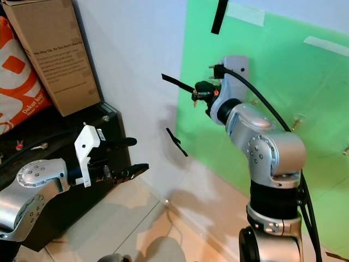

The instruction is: Hang keys on a hook

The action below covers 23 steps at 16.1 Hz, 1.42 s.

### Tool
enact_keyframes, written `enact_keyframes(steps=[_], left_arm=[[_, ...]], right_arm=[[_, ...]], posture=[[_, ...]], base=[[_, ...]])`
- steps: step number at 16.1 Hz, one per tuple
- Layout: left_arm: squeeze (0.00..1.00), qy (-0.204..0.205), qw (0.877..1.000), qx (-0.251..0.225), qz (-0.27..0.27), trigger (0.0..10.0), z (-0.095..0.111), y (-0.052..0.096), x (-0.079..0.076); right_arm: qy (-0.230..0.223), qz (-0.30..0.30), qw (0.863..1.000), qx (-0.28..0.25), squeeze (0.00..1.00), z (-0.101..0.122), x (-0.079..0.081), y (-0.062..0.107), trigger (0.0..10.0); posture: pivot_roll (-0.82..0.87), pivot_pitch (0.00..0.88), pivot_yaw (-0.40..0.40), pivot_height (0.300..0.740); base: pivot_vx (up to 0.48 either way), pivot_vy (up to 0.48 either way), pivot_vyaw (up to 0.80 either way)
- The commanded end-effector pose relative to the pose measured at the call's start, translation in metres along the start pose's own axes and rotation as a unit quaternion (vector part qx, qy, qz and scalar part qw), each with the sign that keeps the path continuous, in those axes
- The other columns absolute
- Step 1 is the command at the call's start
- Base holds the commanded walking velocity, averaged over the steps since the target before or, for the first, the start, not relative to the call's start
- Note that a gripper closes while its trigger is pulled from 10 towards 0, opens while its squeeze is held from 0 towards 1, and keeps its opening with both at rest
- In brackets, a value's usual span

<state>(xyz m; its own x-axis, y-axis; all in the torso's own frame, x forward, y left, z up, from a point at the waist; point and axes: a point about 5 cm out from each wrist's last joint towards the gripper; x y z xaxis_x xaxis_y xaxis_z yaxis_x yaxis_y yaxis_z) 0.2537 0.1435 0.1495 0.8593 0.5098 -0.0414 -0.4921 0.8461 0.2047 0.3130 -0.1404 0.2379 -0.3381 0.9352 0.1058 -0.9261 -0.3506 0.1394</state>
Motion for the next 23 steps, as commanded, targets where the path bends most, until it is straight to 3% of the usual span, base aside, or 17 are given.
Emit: enact_keyframes(steps=[1,23], left_arm=[[0.0,-0.011,1.0,-0.003,-0.003,10.0,0.005,0.002,-0.001],[0.0,-0.003,1.0,-0.005,-0.002,10.0,0.003,0.004,-0.003]], right_arm=[[0.004,-0.002,1.0,-0.006,0.0,0.002,0.001,0.002,10.0],[0.016,0.022,1.0,-0.004,0.0,0.002,0.012,0.0,10.0]], posture=[[-0.01,0.0,0.007,0.74],[0.0,0.0,-0.007,0.74]], base=[[0.0,0.0,0.0],[0.0,0.0,0.0]])
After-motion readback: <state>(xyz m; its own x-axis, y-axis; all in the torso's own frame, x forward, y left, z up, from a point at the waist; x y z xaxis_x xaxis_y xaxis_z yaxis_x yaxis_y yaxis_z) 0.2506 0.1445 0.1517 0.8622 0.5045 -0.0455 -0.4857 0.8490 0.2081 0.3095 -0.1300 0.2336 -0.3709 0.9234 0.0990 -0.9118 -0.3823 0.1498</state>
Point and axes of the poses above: a point about 5 cm out from each wrist's last joint towards the gripper, its own y axis pointing back from the gripper into the wrist, its own z axis along the axis of the wrist's last joint, x = y × z, and after that the axes turned 3 degrees about y, right-handed
